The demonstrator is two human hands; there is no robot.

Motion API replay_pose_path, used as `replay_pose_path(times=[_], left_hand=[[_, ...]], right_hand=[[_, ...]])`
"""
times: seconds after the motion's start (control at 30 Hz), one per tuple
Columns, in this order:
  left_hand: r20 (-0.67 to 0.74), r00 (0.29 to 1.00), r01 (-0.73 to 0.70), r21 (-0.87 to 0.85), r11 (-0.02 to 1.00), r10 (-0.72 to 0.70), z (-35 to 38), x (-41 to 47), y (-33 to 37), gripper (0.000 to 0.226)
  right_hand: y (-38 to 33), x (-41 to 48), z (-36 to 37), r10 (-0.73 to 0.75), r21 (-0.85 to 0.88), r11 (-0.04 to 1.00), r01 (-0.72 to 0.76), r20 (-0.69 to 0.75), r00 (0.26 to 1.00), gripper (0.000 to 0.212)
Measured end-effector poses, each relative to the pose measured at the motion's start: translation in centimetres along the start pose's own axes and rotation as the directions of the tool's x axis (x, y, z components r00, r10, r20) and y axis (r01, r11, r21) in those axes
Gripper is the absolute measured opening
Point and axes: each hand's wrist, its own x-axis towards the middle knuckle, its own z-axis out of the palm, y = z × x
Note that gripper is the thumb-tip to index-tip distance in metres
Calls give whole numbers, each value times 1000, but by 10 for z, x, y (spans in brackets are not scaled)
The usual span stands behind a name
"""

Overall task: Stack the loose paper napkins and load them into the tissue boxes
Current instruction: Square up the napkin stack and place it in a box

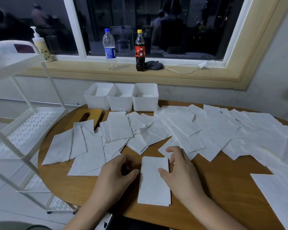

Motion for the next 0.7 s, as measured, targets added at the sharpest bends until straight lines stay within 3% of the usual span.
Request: replay_pose_path(times=[0.17, 0.27, 0.5, 0.6, 0.7], left_hand=[[-133, 991, -3, 206, 978, 31, -30, 0, -33, 20], [-169, 984, 2, 356, 935, 63, -41, -2, -55, 21], [-170, 961, -111, 482, 869, 217, -39, -17, -69, 19], [-150, 961, -144, 447, 883, 233, -33, -27, -66, 29], [-117, 968, -164, 369, 915, 221, -35, -31, -60, 23]], right_hand=[[-6, -3, 11, -255, -6, 967, 256, 32, 966, 22], [-18, -1, 23, -378, 28, 926, 377, 79, 922, 14], [-50, 5, 50, -527, 45, 846, 531, 211, 823, 25], [-57, 13, 60, -571, 15, 807, 590, 274, 774, 33], [-61, 23, 69, -603, -29, 770, 637, 289, 743, 31]])
